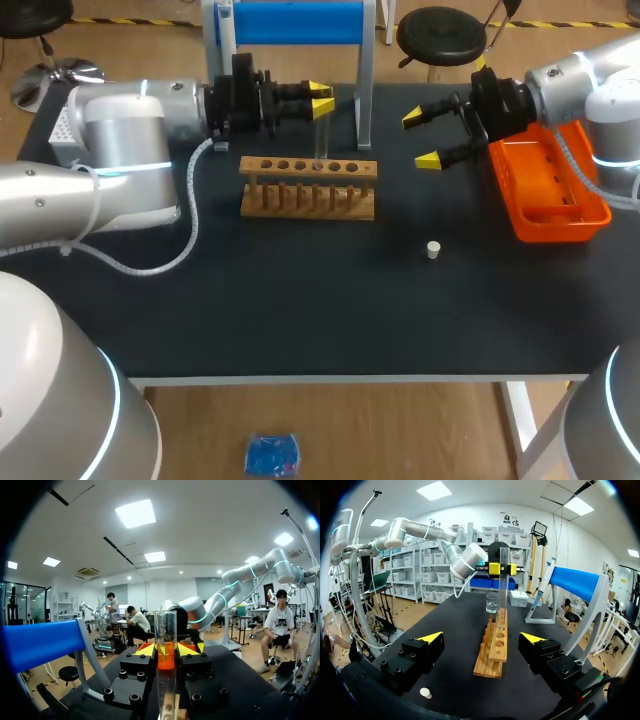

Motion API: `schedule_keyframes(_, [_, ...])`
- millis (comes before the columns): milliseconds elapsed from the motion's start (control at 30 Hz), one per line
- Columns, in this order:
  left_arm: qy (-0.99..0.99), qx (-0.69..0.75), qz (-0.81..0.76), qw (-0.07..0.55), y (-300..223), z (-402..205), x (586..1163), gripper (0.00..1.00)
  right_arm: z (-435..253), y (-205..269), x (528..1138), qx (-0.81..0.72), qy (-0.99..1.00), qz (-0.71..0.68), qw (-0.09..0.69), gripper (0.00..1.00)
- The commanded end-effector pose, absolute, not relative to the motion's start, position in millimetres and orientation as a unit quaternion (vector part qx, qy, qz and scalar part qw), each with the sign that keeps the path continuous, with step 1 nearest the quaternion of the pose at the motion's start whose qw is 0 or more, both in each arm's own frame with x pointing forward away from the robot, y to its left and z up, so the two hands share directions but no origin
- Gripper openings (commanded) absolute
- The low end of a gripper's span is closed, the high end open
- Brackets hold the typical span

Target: Invert the test tube, pick up the pipette, mount the tip to pipette, aspirate from beaker and dispense into the tube, eject the tip, return the pipette, and cap with the stopper.

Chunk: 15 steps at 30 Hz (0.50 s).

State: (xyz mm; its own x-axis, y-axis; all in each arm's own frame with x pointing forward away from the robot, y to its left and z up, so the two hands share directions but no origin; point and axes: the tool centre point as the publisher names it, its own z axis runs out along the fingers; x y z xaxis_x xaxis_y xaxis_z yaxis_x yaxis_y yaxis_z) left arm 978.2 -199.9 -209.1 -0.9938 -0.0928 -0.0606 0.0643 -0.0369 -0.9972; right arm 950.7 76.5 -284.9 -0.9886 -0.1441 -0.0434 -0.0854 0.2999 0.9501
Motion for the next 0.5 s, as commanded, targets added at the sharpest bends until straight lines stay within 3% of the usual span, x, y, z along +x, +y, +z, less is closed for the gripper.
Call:
schedule_keyframes(33, [0.693, -0.012, -0.719, 0.054, -199.3, -212.8, 979.1, 0.00, -285.5, 75.9, 951.4, 0.072, -0.806, -0.588, 0.026, 1.00])
schedule_keyframes(500, [0.727, -0.006, -0.685, 0.043, -192.5, -220.7, 981.7, 0.00, -285.5, 75.9, 951.4, 0.072, -0.806, -0.588, 0.026, 1.00])
